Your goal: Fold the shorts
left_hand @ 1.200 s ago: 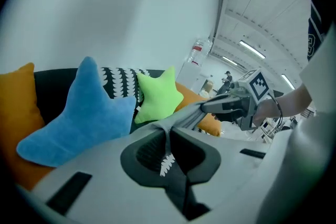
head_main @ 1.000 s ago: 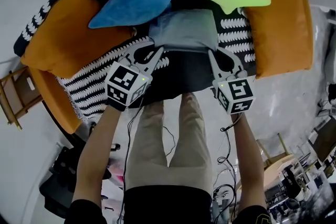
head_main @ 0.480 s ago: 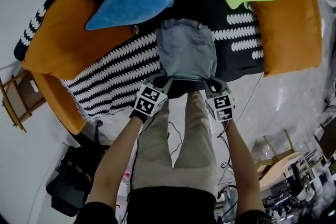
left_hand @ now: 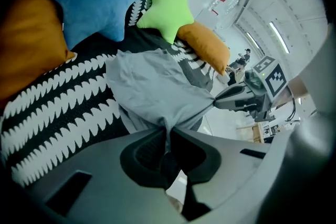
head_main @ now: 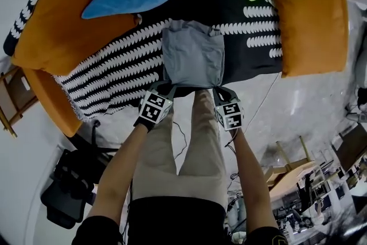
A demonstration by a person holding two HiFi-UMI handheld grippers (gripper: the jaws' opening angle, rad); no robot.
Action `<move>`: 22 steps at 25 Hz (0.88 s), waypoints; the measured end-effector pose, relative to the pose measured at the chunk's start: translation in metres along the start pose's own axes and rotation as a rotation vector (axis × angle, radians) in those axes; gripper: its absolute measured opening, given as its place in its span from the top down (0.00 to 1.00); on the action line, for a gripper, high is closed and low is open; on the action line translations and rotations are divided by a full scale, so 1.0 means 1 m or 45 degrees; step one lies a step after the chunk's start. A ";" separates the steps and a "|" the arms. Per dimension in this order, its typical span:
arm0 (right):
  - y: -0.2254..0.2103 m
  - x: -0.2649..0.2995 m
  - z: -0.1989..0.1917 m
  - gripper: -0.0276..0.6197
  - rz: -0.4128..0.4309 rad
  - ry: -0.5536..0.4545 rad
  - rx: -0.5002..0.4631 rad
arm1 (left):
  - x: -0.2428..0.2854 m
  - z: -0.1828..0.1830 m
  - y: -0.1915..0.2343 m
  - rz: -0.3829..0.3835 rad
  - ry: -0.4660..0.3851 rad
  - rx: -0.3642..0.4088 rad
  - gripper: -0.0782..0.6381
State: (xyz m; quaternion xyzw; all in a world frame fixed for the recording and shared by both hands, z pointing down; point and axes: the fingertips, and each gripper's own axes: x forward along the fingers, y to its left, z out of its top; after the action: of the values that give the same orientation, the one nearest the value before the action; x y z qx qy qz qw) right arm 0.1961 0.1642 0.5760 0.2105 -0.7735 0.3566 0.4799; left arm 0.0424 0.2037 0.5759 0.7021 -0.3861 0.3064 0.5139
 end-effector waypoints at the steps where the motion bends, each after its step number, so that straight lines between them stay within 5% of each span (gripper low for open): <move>1: -0.002 0.000 -0.010 0.92 0.003 0.004 0.015 | 0.004 -0.006 -0.004 -0.004 0.004 -0.002 0.84; 8: 0.009 0.003 -0.023 0.92 0.005 0.025 0.067 | 0.002 -0.018 -0.004 -0.003 0.021 -0.031 0.84; 10: 0.007 0.009 -0.036 0.90 0.021 0.080 0.127 | 0.011 -0.032 -0.003 -0.001 0.093 -0.042 0.72; 12: 0.004 0.018 -0.061 0.76 0.083 0.189 0.190 | 0.024 -0.056 -0.003 -0.027 0.210 -0.091 0.60; 15: 0.001 0.025 -0.091 0.71 0.089 0.296 0.224 | 0.021 -0.095 -0.003 -0.108 0.343 -0.176 0.55; 18: -0.016 0.014 -0.071 0.79 0.038 0.163 0.268 | 0.004 -0.088 -0.001 -0.150 0.287 -0.155 0.56; 22: -0.040 -0.009 0.031 0.91 0.106 -0.177 0.378 | -0.012 0.011 0.037 -0.083 0.026 0.007 0.66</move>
State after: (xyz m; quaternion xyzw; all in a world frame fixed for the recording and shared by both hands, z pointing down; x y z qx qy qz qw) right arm 0.2089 0.1144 0.5732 0.2711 -0.7516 0.4711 0.3736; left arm 0.0052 0.1896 0.5810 0.7125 -0.3569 0.2979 0.5255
